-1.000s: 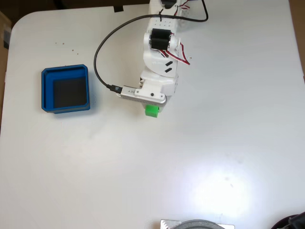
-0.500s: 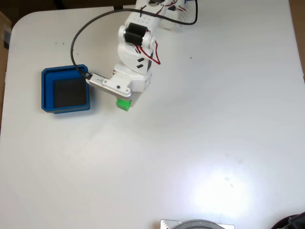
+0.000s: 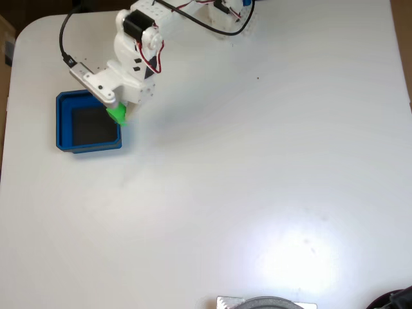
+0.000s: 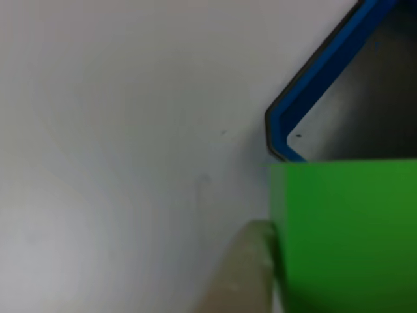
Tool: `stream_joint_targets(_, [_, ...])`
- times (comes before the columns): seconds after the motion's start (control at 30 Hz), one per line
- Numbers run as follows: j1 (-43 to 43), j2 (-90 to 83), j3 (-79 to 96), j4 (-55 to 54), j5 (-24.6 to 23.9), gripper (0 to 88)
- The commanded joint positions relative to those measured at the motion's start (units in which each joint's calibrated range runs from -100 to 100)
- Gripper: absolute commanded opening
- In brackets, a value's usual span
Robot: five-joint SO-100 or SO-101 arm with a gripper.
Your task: Pick up green cube and drop it in the blue box
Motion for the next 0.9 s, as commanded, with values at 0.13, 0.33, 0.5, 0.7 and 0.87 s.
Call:
stream_joint_targets(0.13, [2.97,-4.67,-4.19,-0.67,0.15,1.3])
stream_joint_targets(0.33, [4.19,-1.66,-4.37,-2.22,0.15,1.3])
stream_joint_targets(0.5, [5.87,2.61,-4.37,-9.4,0.15,1.3])
stream_joint_targets(0.7, [8.01,6.87,-4.37,-13.8,0.15,1.3])
stream_joint_targets(0.87, [8.62,9.05,-4.37,-13.88,0.15,1.3])
